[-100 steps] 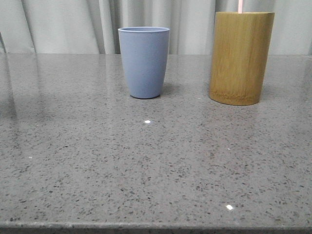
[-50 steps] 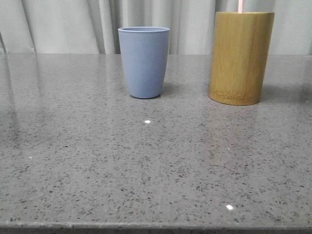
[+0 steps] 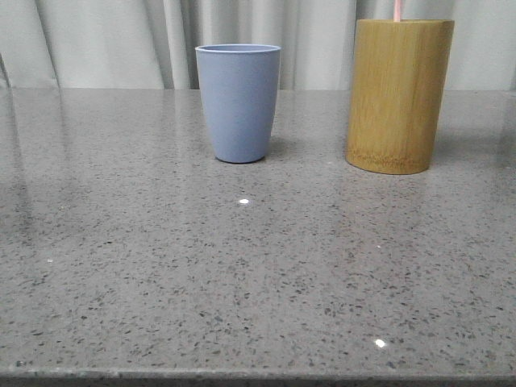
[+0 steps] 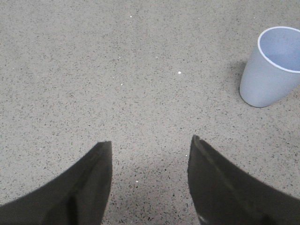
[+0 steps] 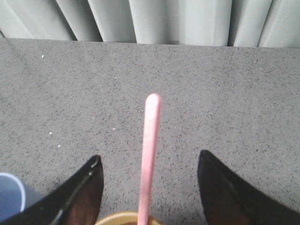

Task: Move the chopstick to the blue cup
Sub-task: 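Grasp the pink chopstick in the bamboo cup with the right gripper, then lift the pink chopstick and lower it into the blue cup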

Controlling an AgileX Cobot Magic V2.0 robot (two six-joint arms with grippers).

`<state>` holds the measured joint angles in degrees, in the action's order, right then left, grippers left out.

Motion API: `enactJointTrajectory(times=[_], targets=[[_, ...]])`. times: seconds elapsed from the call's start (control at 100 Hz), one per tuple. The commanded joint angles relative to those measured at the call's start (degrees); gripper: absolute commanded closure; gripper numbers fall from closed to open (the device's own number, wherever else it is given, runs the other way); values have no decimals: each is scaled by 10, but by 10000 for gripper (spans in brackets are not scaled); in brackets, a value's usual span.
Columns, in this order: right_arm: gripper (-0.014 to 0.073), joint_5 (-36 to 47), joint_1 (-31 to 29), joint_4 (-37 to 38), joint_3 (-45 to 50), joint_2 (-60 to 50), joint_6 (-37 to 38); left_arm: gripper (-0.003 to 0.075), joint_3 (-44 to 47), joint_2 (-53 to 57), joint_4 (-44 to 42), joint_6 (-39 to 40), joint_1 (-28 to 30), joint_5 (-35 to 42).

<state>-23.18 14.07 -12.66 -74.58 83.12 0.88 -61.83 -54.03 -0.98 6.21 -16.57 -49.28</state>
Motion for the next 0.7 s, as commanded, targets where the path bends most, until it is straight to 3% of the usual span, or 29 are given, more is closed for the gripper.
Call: enactJointTrajectory(times=[0.0, 0.22, 0.56, 0.69], targets=[[140, 62, -2, -5, -22, -9, -6, 363, -13, 7, -1, 6, 3, 41], [170, 75, -2, -5, -22, 12, -6, 363, -13, 7, -1, 6, 3, 41], [552, 85, -2, -5, -22, 14, -6, 363, -13, 7, -1, 6, 3, 41], [613, 85, -2, -5, -22, 13, -6, 363, -13, 7, -1, 6, 3, 41]])
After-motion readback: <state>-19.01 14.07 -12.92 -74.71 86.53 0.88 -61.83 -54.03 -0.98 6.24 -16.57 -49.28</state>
